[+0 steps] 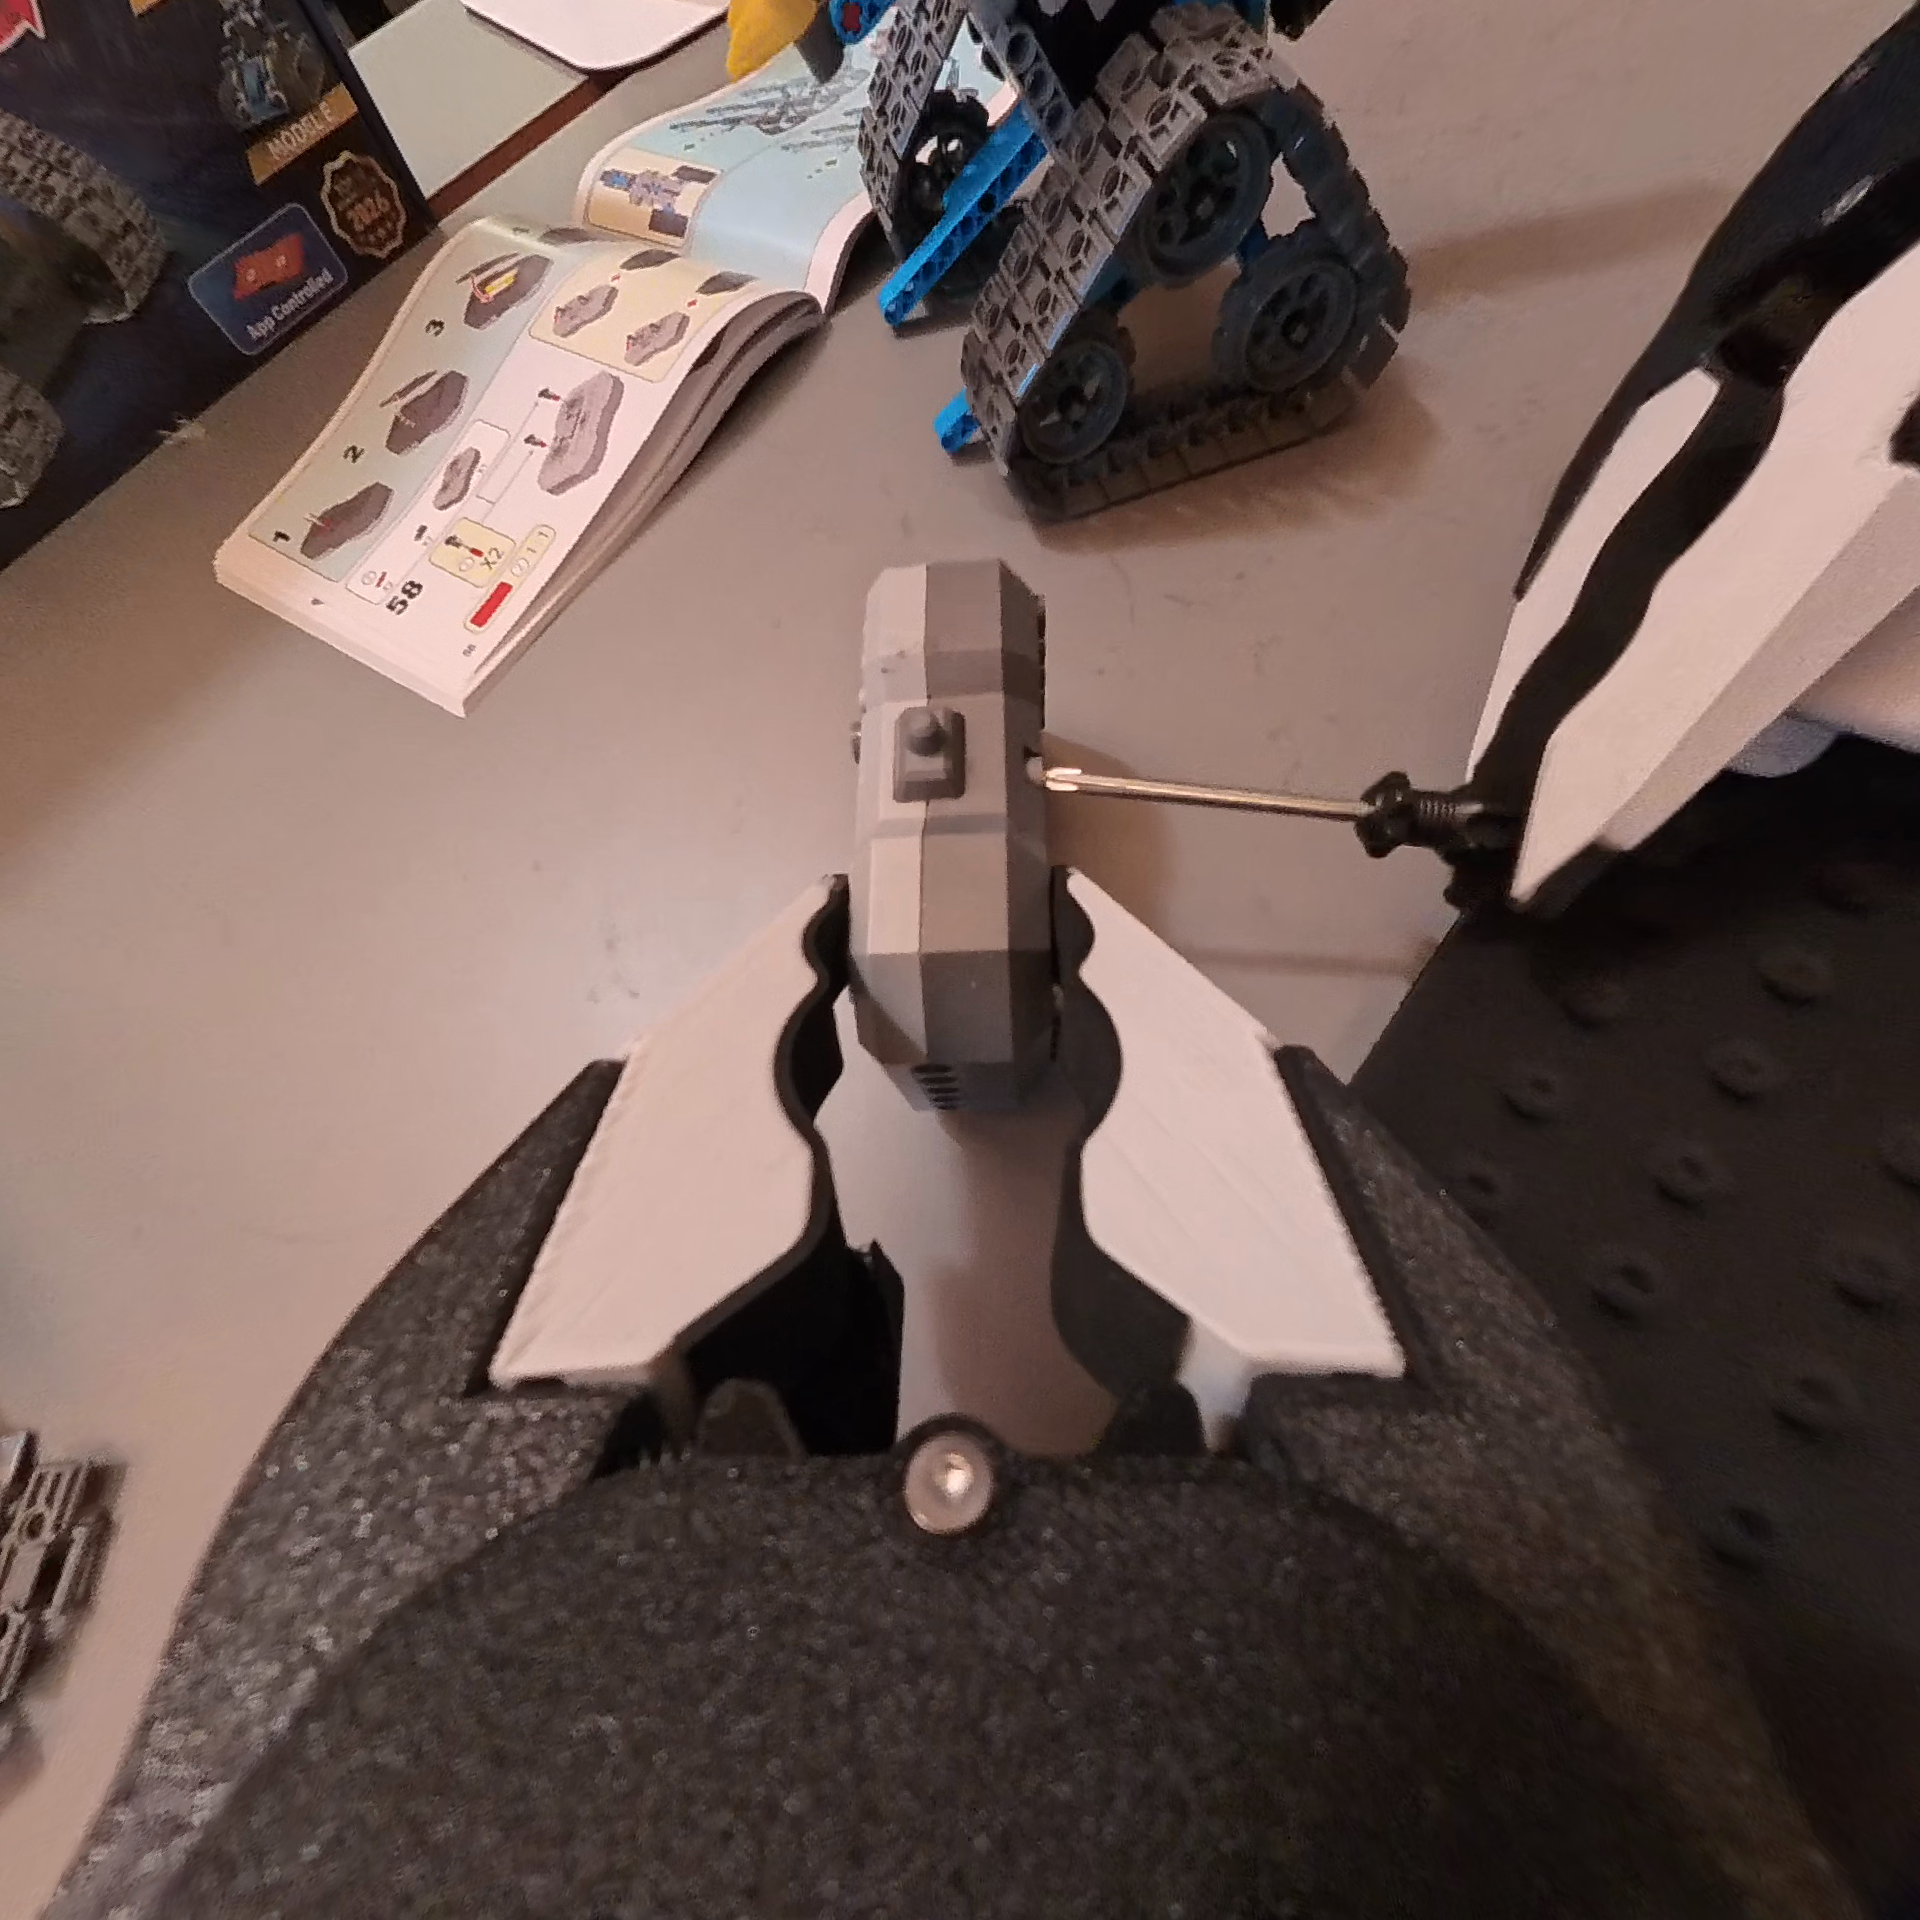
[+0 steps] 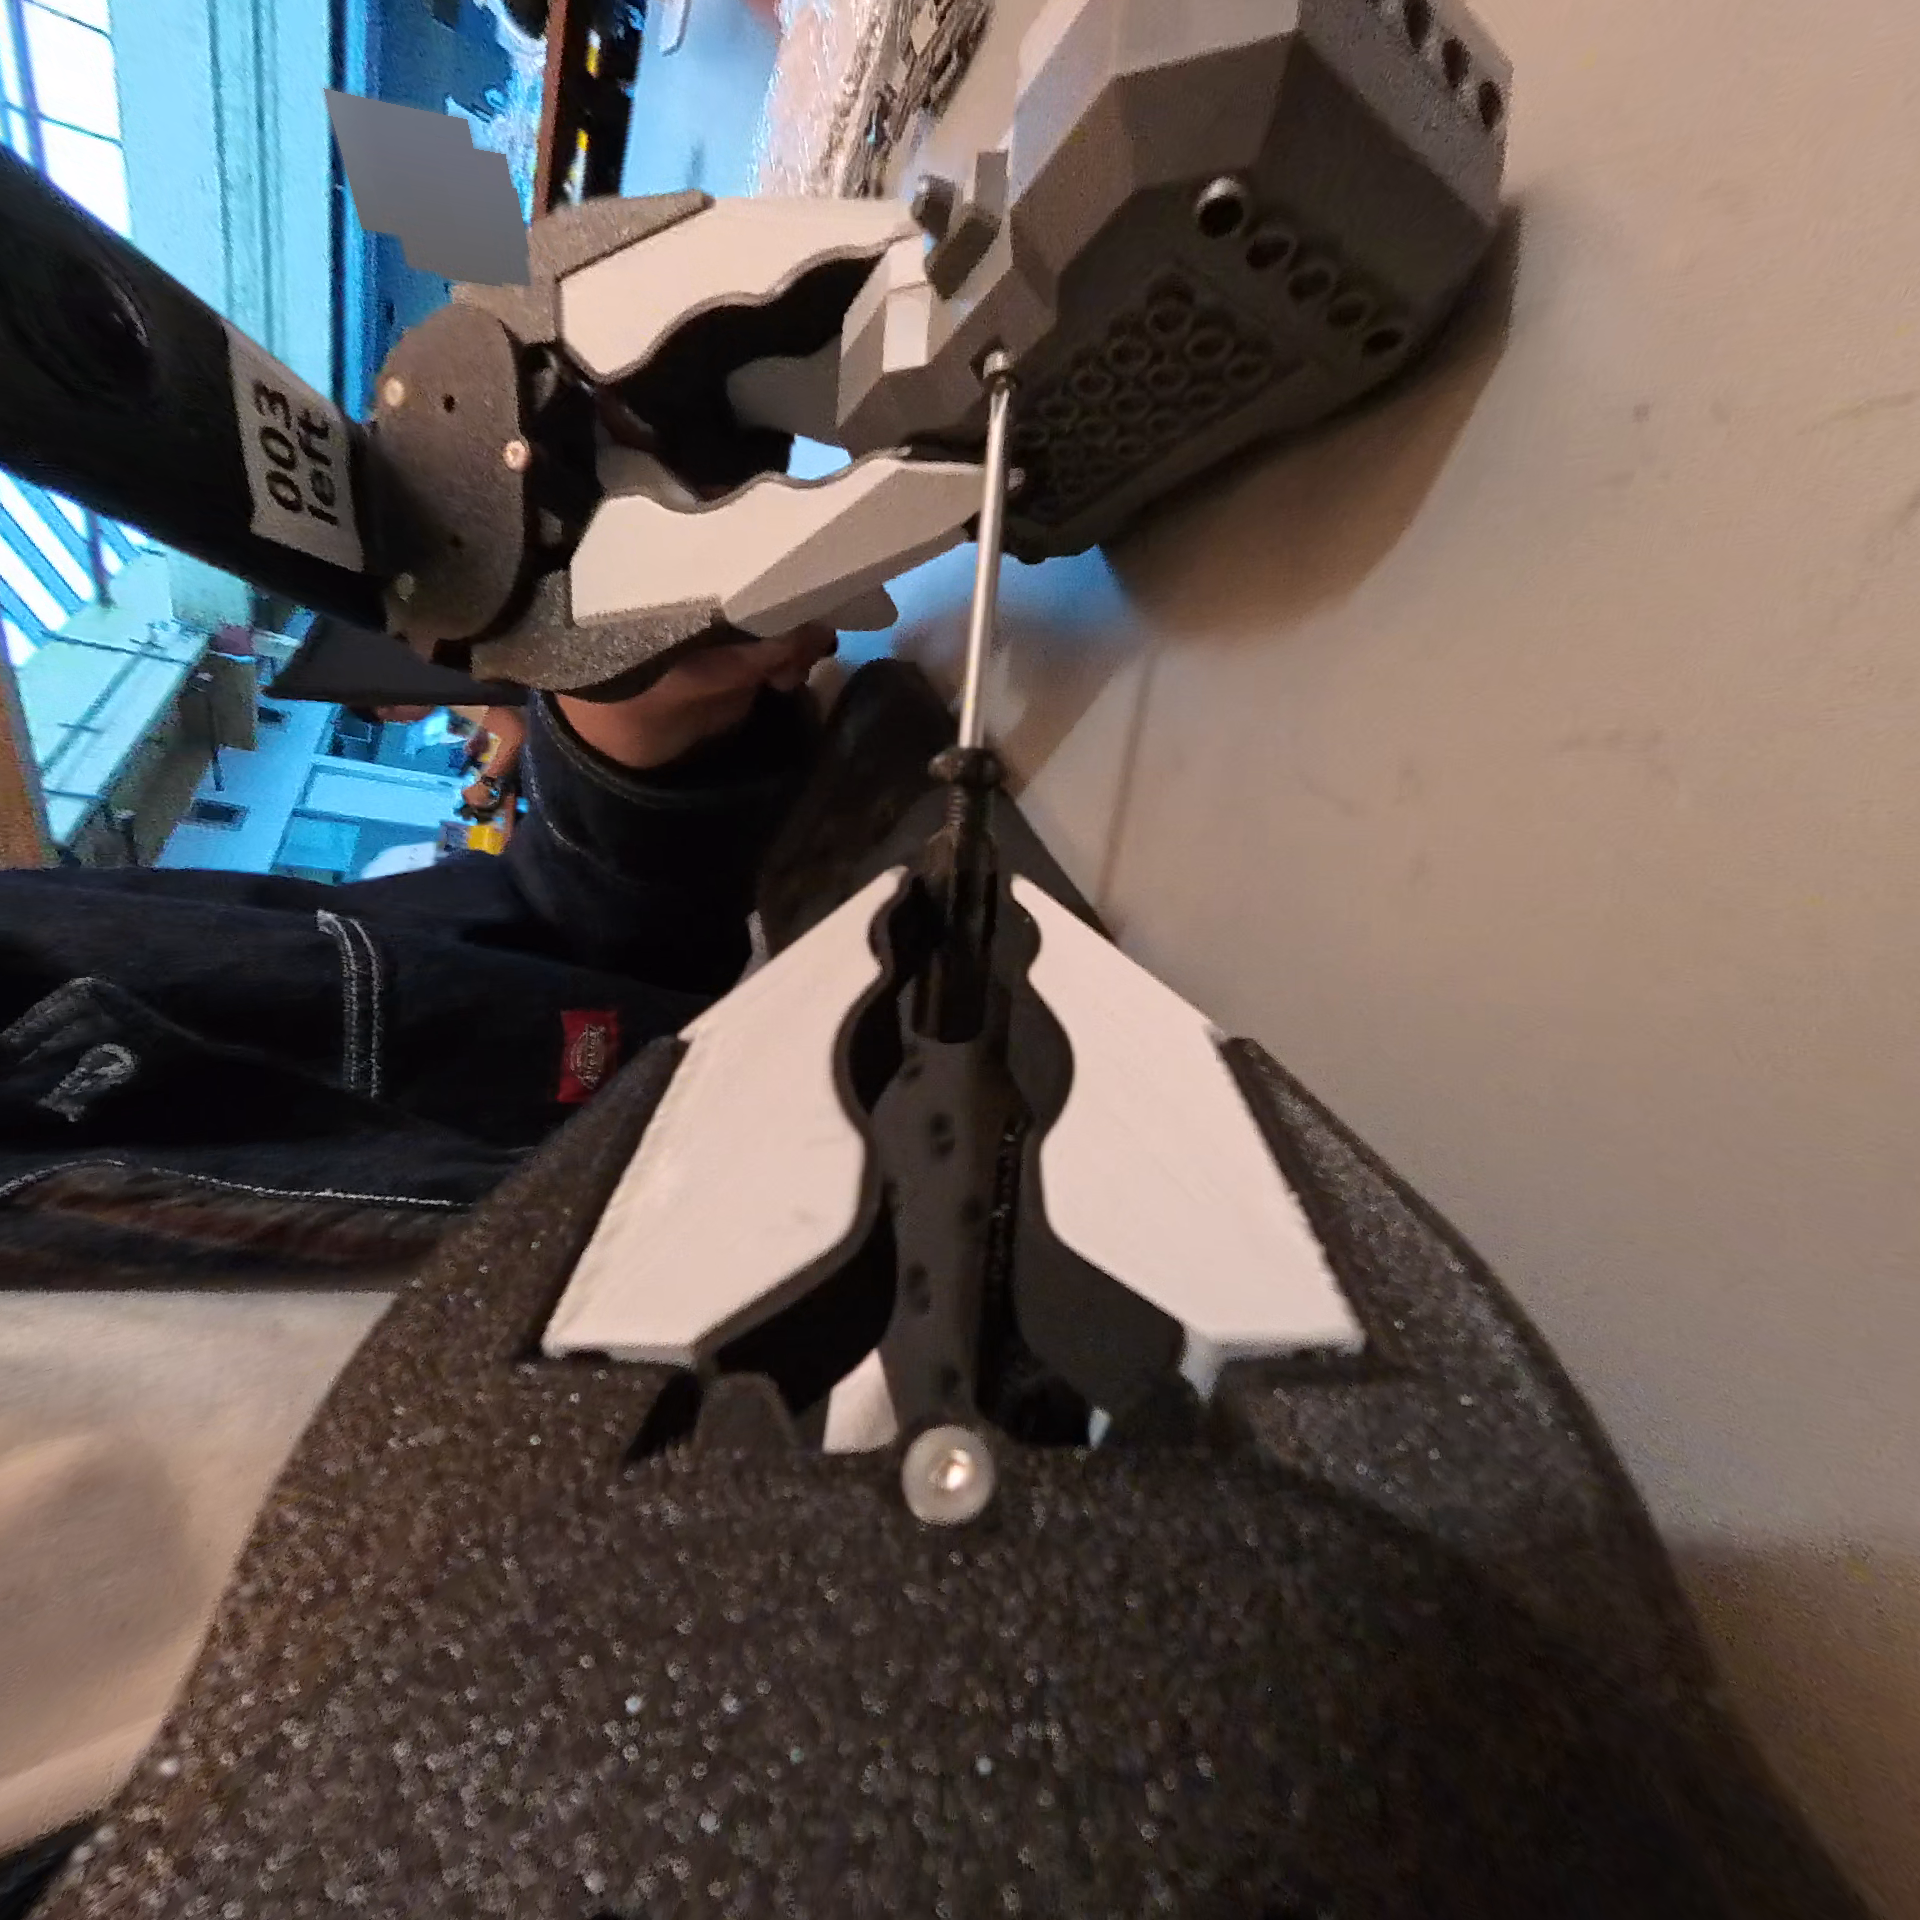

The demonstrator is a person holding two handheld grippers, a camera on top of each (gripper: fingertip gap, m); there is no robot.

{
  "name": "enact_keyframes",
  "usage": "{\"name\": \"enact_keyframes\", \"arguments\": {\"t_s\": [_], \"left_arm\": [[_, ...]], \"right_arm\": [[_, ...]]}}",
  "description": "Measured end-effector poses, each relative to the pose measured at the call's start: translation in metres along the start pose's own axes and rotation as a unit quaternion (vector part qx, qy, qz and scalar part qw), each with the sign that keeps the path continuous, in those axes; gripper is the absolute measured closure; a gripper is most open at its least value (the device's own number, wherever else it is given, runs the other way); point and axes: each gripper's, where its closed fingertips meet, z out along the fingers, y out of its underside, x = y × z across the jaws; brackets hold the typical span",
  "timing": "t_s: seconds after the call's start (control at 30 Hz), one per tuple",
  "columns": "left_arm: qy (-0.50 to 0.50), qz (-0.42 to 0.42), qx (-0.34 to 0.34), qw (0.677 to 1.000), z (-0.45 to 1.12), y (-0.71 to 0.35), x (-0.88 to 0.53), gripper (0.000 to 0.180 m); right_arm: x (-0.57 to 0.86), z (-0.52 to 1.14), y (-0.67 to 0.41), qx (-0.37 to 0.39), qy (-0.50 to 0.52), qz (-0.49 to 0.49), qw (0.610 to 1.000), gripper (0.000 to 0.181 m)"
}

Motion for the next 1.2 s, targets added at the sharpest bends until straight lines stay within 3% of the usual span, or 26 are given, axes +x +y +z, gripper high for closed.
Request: {"name": "enact_keyframes", "arguments": {"t_s": [0.43, 0.5, 0.57, 0.67, 0.77, 0.83, 0.93, 1.0, 1.1, 1.17, 1.2], "left_arm": [[0.040, 0.038, 0.005, 0.998, -0.003, 0.001, -0.002, 0.142], [0.026, 0.052, 0.013, 0.998, -0.010, -0.005, -0.004, 0.121], [0.013, 0.075, 0.036, 0.996, -0.023, -0.018, -0.001, 0.121], [0.003, 0.186, 0.034, 0.982, -0.030, -0.024, 0.019, 0.132], [-0.057, 0.351, 0.000, 0.935, -0.021, -0.020, 0.029, 0.141], [-0.073, 0.377, -0.005, 0.923, -0.016, -0.022, 0.028, 0.141], [-0.051, 0.287, 0.018, 0.957, -0.022, -0.030, 0.024, 0.135], [-0.013, 0.237, 0.045, 0.970, -0.030, -0.037, 0.034, 0.129], [-0.058, 0.343, 0.048, 0.936, -0.033, -0.042, 0.046, 0.137], [-0.090, 0.406, 0.032, 0.909, -0.028, -0.043, 0.054, 0.141], [-0.092, 0.419, 0.029, 0.903, -0.024, -0.042, 0.059, 0.152]], "right_arm": [[0.000, -0.003, -0.001, 0.003, -0.017, 0.022, 1.000, 0.169], [0.000, -0.003, -0.001, 0.004, -0.016, 0.022, 1.000, 0.169], [0.001, -0.003, -0.001, 0.004, -0.013, 0.019, 1.000, 0.169], [0.001, -0.002, -0.001, 0.003, -0.009, 0.016, 1.000, 0.169], [0.001, -0.002, -0.001, 0.001, -0.009, 0.014, 1.000, 0.169], [-0.001, -0.003, -0.001, 0.005, -0.002, -0.001, 1.000, 0.169], [-0.005, -0.011, -0.002, 0.017, 0.035, -0.090, 0.995, 0.169], [-0.010, -0.022, -0.002, 0.004, 0.077, -0.208, 0.975, 0.169], [-0.008, -0.038, 0.000, -0.043, 0.163, -0.340, 0.925, 0.169], [-0.016, -0.043, 0.005, -0.075, 0.160, -0.379, 0.908, 0.169], [-0.022, -0.045, 0.004, -0.078, 0.155, -0.393, 0.903, 0.169]]}}
